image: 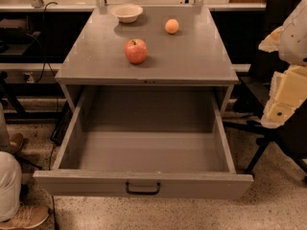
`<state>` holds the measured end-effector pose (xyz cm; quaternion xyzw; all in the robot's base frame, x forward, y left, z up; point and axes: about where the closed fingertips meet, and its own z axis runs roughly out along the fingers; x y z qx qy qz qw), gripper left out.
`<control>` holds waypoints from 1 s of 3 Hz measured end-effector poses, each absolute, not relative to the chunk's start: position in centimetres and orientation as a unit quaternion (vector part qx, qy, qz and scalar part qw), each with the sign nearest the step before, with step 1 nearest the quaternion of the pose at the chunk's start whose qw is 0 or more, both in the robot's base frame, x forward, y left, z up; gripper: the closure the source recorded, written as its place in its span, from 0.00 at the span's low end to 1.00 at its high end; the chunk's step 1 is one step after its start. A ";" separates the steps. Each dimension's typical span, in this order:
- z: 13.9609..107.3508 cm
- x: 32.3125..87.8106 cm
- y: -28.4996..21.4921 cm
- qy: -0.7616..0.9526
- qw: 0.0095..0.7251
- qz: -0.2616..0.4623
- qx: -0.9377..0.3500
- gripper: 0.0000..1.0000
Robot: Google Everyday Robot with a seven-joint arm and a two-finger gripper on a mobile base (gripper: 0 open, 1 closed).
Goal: Place apple into top drawer
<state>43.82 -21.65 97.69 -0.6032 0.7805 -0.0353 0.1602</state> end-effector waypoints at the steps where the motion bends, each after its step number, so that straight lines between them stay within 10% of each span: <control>1: 97.7 43.8 -21.6 0.781 0.160 -0.035 -0.603 0.00; 3: 92.8 52.9 -18.9 0.815 0.271 0.039 -0.511 0.00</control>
Offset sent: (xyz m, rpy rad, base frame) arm 0.0881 0.0000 -0.0288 0.2900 -0.1397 -0.1684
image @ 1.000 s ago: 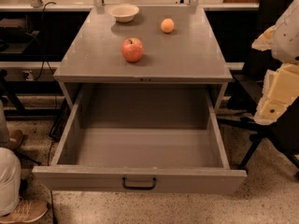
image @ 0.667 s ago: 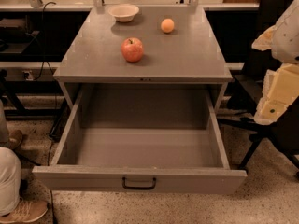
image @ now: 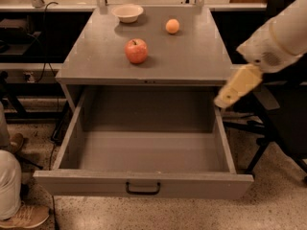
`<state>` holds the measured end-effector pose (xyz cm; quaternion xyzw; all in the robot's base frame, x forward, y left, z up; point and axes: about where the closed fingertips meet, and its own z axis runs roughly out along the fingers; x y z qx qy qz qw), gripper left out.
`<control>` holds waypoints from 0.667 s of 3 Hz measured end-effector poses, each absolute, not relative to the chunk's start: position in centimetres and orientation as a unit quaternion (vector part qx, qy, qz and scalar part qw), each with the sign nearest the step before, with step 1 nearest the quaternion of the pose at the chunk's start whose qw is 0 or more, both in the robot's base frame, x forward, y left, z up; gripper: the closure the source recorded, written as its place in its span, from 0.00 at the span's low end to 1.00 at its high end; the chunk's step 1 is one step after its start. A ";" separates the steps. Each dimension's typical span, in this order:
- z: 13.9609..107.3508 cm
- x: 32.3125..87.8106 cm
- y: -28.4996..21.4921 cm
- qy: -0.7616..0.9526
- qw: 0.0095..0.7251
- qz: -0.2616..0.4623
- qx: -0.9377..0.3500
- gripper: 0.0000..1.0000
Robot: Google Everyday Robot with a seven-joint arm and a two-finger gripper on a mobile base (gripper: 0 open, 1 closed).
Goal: Place apple into top drawer
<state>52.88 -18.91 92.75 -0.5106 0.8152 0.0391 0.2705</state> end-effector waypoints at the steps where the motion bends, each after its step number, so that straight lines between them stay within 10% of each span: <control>1: 91.1 57.9 -17.0 0.825 0.324 0.061 -0.460 0.00; 2: 92.1 60.0 -16.9 0.818 0.363 0.050 -0.443 0.00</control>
Offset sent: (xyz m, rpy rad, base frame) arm 0.0432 0.0166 -0.0159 0.1023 -0.0440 -0.0734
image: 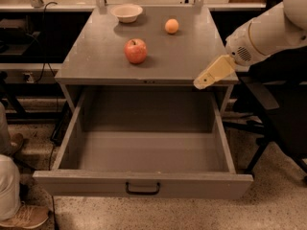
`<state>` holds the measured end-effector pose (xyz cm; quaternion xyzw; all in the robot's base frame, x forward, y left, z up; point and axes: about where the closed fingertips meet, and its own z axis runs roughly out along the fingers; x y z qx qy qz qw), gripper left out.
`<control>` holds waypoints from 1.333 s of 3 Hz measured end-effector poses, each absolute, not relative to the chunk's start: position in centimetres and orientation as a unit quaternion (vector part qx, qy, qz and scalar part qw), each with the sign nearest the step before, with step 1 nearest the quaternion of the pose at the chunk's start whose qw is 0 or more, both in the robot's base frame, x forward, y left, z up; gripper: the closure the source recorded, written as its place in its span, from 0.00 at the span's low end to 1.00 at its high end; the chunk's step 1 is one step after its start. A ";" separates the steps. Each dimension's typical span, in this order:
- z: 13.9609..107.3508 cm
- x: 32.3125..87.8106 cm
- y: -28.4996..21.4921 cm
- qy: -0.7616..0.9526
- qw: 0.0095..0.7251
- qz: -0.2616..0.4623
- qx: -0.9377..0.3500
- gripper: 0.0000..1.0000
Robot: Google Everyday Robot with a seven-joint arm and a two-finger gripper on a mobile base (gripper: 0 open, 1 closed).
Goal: Place apple into top drawer
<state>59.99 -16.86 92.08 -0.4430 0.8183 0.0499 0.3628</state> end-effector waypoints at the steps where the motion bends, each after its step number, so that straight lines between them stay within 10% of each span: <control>1: 92.1 59.9 -16.8 0.818 0.362 0.050 -0.444 0.00; 4: 90.5 70.5 -1.8 0.744 0.455 0.116 -0.475 0.00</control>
Offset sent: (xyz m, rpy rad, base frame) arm 0.0564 0.0619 -0.0104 0.1422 -0.0917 0.0354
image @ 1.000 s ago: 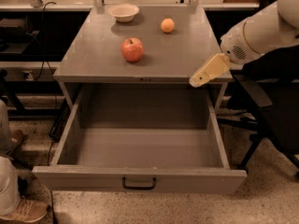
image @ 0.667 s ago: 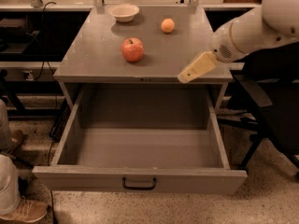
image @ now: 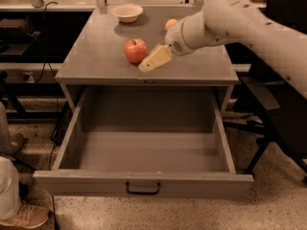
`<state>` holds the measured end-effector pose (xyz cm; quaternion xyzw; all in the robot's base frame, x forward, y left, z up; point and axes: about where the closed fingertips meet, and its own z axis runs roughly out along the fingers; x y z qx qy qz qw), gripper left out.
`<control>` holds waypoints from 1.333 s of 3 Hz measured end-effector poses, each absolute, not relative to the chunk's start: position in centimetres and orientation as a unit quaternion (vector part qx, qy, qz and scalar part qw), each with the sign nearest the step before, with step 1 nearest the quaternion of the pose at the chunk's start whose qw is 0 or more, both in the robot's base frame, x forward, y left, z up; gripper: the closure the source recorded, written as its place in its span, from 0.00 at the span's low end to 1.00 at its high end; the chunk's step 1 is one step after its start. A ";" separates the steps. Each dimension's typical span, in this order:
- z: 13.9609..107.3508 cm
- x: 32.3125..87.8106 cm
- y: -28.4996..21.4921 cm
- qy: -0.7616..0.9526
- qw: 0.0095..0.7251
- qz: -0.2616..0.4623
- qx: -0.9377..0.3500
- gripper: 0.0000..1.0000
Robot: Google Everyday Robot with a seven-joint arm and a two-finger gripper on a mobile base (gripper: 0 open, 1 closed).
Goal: Place apple into top drawer
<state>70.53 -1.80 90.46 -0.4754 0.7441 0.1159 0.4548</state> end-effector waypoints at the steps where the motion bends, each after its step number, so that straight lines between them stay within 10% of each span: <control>1: 89.4 72.3 1.9 0.738 0.455 0.128 -0.482 0.00; 3: 86.7 76.0 5.5 0.755 0.440 0.158 -0.460 0.00; 4: 85.9 77.5 5.2 0.767 0.438 0.172 -0.435 0.19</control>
Offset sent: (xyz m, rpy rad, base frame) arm 0.0578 0.0925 -0.0436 0.0480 0.0919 0.0311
